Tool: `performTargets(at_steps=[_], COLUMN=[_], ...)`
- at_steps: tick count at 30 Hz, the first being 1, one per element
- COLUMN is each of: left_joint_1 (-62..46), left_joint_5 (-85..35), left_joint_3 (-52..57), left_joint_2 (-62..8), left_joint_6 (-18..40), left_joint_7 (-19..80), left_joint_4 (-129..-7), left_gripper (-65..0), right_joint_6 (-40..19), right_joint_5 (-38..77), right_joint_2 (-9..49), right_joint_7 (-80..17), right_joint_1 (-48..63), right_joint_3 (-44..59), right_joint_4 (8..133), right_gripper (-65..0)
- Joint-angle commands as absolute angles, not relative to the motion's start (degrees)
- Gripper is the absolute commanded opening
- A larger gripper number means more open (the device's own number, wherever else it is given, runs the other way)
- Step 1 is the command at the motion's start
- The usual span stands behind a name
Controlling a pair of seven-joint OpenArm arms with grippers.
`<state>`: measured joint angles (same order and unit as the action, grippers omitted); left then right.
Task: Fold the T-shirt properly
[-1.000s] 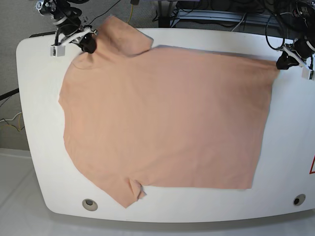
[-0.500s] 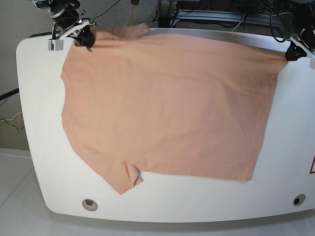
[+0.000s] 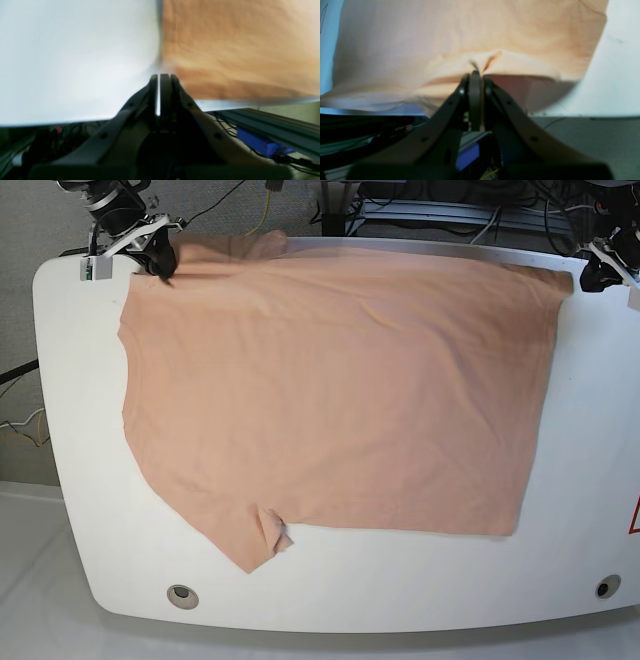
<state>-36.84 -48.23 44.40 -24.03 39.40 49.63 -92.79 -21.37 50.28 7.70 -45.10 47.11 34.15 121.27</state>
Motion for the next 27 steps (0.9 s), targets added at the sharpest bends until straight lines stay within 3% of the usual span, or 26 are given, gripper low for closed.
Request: performTargets(at_steps=[1,12,27], left_joint_1=[-37.5,-36.2,-24.6], left_joint_5=[-49.2,-50.1,-45.4], left_joint_3=[45.1,44.5,42.5], left_joint_2=[-25.0,-24.5,-24.7], left_joint_6=[39.4,40.0,39.7], left_joint_7=[48.5,47.9,47.1], left_joint_4=[-94.5,-95.8,-91.4], left_gripper=[-65.0,-65.0,-65.0], right_joint_6=[-21.7,-22.3,-22.3], right_joint_5=[51.5,52.0,43.4], right_joint_2=[7.9,8.1,10.2], right_joint_7=[-43.7,-43.8,-44.3], right_joint_1=[47.8,46.6,31.5], right_joint_3=[34.8,33.8,31.1], right_joint_4=[122.7,121.3,119.0], right_gripper=[-65.0,-65.0,-65.0])
